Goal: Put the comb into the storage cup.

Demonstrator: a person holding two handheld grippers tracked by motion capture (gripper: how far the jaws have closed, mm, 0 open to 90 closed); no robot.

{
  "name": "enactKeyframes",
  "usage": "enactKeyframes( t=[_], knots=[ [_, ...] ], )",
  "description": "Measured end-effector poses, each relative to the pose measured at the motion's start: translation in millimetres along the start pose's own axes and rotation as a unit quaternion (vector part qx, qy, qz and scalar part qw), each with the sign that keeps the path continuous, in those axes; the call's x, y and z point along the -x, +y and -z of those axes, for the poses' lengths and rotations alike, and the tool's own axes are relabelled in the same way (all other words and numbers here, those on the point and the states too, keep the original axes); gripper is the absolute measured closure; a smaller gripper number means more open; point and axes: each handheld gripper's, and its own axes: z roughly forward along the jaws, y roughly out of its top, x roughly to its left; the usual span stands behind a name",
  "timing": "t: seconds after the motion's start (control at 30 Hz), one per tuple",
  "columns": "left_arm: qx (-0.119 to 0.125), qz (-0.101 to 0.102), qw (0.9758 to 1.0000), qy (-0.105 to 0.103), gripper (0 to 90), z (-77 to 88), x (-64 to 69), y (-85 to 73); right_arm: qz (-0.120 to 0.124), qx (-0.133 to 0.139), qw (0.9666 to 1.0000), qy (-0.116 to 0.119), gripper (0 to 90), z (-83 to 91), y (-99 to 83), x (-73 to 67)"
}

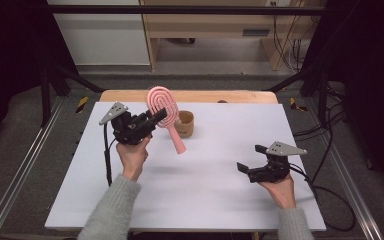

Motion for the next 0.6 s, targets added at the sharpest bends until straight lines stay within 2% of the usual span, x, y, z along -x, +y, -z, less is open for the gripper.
enactKeyframes(
  t=[0.6],
  knots=[
    [0.015,-0.013,0.9998,0.007,63.5,1.9,-5.3,25.5,0.002,0.006,0.9998,-0.02,0.4,8.4,-12.0,11.3]
  ],
)
